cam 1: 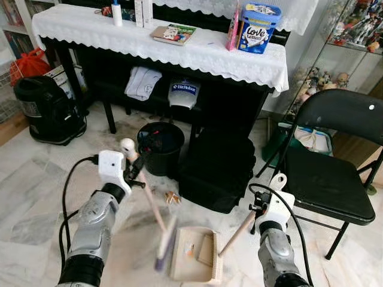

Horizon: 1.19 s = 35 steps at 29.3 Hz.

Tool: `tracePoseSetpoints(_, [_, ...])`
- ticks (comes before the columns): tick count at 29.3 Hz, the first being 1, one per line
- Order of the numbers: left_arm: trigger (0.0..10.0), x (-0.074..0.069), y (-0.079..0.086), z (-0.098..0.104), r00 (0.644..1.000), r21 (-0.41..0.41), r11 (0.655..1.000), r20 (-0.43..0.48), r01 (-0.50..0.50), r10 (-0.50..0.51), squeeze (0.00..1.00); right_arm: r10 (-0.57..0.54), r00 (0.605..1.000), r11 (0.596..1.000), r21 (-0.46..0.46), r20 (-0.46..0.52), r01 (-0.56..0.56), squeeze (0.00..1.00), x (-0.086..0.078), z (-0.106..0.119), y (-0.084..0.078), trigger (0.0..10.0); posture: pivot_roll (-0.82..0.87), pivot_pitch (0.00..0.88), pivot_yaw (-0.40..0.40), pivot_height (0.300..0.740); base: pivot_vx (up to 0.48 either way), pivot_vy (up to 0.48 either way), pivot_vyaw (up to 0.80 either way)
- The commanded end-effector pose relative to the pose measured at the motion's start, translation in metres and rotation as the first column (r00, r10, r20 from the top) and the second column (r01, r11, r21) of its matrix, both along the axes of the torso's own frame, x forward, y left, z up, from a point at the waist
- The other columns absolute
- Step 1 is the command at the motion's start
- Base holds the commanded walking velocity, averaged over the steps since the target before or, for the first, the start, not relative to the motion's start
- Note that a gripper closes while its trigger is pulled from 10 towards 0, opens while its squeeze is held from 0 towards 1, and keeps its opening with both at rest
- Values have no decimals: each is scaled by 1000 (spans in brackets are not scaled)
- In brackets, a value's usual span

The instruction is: Sweep floor

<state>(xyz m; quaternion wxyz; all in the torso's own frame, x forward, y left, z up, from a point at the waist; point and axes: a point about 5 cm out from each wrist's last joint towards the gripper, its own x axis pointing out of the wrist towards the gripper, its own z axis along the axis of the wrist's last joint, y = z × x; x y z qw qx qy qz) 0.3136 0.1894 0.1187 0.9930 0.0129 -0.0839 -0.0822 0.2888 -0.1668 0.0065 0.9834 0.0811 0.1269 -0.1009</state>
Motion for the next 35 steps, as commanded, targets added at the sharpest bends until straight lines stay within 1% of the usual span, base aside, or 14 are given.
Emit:
tracePoseSetpoints(1, [10000,-4,2,0,998,-11,999,48,-49,50,0,-11,998,1000,-7,69,12,0,9,13,-3,10000,-5,0,-110,740,0,0,0])
tracePoseSetpoints(4, [10000,-10,2,-7,995,-7,997,58,-77,77,0,-20,994,1000,-4,103,20,0,12,18,-4,10000,-9,0,-106,740,0,0,0])
tracePoseSetpoints(9, [10000,-17,-3,-19,995,-10,996,34,-93,93,0,-26,984,1000,-6,178,27,0,17,30,-5,10000,-18,0,-91,740,0,0,0])
tracePoseSetpoints(13, [10000,-17,-6,-21,996,-2,996,36,-86,86,0,-21,979,999,-19,202,25,0,19,35,-4,10000,-20,0,-84,740,0,0,0])
tracePoseSetpoints(15, [10000,-17,-7,-20,995,-8,996,46,-86,86,0,1,974,999,-35,226,7,0,20,38,-3,10000,-20,0,-77,740,0,0,0])
tracePoseSetpoints(18, [10000,-17,-8,-20,995,-21,996,50,-87,88,0,21,969,998,-61,245,-7,0,19,41,-3,10000,-24,0,-70,740,0,0,681])
tracePoseSetpoints(24, [10000,-15,-8,-22,996,-13,997,43,-82,82,0,19,961,998,-64,275,-2,0,23,48,-3,10000,-25,0,-64,740,0,0,790])
tracePoseSetpoints(27, [10000,-13,-1,-22,994,3,994,40,-106,106,0,54,951,995,-98,305,-25,0,29,56,0,10000,-26,0,-60,740,0,0,794])
tracePoseSetpoints(32, [10000,-7,5,-19,990,23,991,47,-133,132,0,82,945,991,-126,316,-44,0,34,62,2,10000,-12,0,-58,740,0,0,794])
tracePoseSetpoints(35, [10000,-4,10,-16,986,17,987,53,-161,160,0,91,939,989,-138,332,-47,0,38,68,1,10000,-8,0,-56,740,0,0,794])
